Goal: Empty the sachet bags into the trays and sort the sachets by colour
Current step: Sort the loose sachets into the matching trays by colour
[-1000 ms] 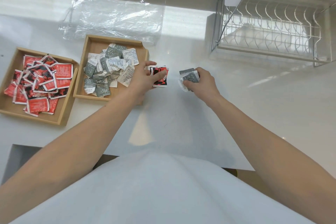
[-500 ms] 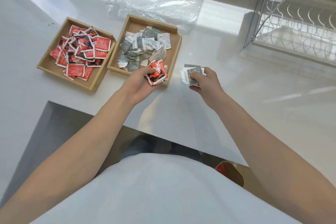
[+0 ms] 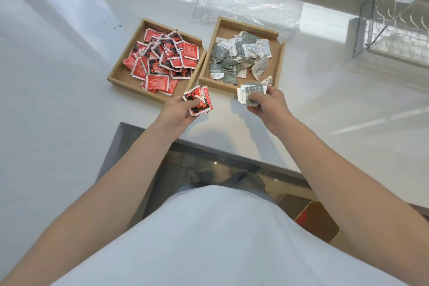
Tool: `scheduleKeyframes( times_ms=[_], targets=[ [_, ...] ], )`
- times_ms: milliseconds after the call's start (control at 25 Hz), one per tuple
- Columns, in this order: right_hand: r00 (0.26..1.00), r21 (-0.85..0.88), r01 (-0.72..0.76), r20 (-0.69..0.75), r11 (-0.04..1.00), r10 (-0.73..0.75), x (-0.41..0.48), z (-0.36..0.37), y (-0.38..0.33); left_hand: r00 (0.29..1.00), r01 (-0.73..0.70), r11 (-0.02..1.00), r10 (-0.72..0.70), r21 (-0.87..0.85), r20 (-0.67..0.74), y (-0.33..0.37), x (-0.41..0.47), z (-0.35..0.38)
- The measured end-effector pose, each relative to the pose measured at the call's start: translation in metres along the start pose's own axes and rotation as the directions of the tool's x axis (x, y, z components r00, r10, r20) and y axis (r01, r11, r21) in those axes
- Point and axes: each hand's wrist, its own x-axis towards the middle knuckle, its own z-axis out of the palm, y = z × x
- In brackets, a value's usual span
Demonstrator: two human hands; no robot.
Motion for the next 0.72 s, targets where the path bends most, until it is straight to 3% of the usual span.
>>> scheduleKeyframes(
  times_ms=[240, 720],
  targets=[
    [0.994, 0.035, 0.001, -0.113, 0.999, 0.003, -0.007, 0.035, 0.013, 0.991, 0.024, 0.999, -0.018, 0.042, -0.135, 0.028, 0.006, -0.056],
    [0.991, 0.043, 0.012, -0.136, 0.999, -0.006, 0.027, 0.046, -0.005, 0.957, 0.08, 0.996, -0.089, -0.043, -0.276, 0.058, 0.038, -0.049]
  ],
)
